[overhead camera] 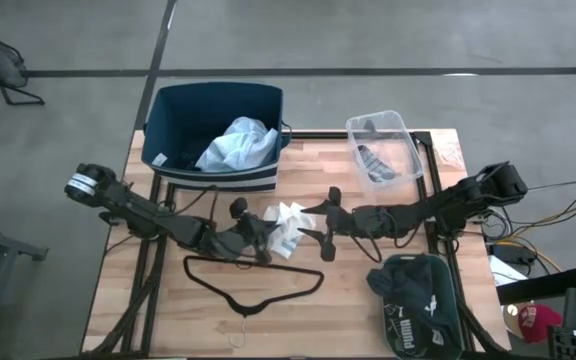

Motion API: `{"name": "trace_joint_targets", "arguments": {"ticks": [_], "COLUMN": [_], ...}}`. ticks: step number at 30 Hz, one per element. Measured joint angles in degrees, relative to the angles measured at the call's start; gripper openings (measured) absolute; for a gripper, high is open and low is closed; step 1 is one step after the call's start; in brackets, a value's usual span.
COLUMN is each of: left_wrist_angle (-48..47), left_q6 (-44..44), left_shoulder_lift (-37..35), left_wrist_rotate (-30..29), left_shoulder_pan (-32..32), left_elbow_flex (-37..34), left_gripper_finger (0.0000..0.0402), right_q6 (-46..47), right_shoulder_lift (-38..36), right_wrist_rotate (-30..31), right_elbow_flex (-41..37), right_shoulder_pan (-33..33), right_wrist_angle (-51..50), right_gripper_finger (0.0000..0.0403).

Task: Pick & Place Cloths
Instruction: Put the left white sock into the transparent bin

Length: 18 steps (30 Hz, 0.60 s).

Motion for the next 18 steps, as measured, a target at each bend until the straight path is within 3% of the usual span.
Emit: {"name": "trace_joint_targets", "arguments": {"ticks": [5, 9, 18], "left_wrist_angle": [2.56, 4.58, 6.47], "left_q6": [0.49, 0.81, 3.04], "left_shoulder_lift": [0.00, 0.36, 1.01], "left_wrist_rotate": [2.53, 2.65, 4.91], "left_shoulder_pan": [-0.37, -0.45, -0.50], "left_elbow_flex": [0.02, 0.04, 0.04], "left_gripper_finger": [0.0013, 0.0013, 0.0013], "right_q6": [0.11, -1.00, -3.10], "right_shoulder_lift": [2.45, 4.37, 5.74], "right_wrist_rotate": [-0.92, -5.76, -7.28], "right_elbow_flex": [1.94, 3.64, 5.35], "right_shoulder_pan": [-0.02, 0.00, -0.01], "right_wrist_angle": [0.00, 0.16, 0.25], "right_gripper_finger": [0.0278, 0.0297, 0.0293]}}
